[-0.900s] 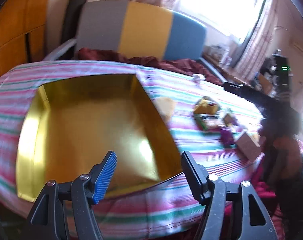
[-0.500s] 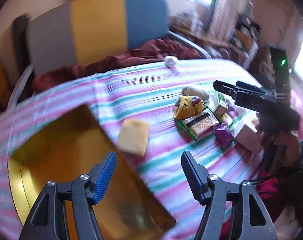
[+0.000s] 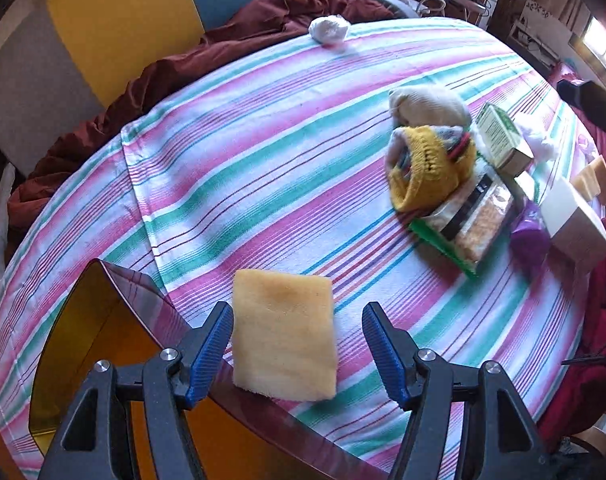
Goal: Organize objects
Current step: 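Grasp the yellow sponge on the tablecloth with the left gripper, then carry the sponge toward the gold tin with the left gripper while the right gripper grasps the white wrapped ball, then lower the sponge into the gold tin and open the left gripper, then carry the white wrapped ball into the gold tin and release it with the right gripper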
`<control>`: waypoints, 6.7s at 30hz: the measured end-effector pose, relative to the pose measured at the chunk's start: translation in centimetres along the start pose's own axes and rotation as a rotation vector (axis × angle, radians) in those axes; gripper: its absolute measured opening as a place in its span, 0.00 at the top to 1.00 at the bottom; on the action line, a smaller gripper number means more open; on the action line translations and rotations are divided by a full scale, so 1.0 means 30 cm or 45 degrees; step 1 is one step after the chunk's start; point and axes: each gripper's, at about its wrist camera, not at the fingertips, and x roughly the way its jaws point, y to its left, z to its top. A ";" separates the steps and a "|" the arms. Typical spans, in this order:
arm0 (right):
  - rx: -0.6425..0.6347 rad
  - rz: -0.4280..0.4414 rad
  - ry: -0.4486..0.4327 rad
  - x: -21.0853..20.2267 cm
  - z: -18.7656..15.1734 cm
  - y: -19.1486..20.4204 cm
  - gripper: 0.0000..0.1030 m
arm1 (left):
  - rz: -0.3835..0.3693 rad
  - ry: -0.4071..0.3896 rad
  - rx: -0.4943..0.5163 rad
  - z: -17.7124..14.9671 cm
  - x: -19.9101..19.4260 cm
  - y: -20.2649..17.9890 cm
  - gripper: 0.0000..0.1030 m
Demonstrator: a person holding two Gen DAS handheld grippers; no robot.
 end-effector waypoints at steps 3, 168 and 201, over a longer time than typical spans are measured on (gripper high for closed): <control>0.009 0.009 0.009 0.000 -0.001 -0.002 0.00 | 0.031 0.017 0.017 -0.010 0.019 0.003 0.40; -0.563 -0.015 0.465 0.280 -0.316 0.358 0.66 | 0.683 -0.597 -1.068 -1.039 -0.511 0.152 0.41; -0.474 0.578 0.608 0.274 -0.330 1.130 0.65 | 0.745 -0.606 -1.112 -1.090 -0.543 0.196 0.41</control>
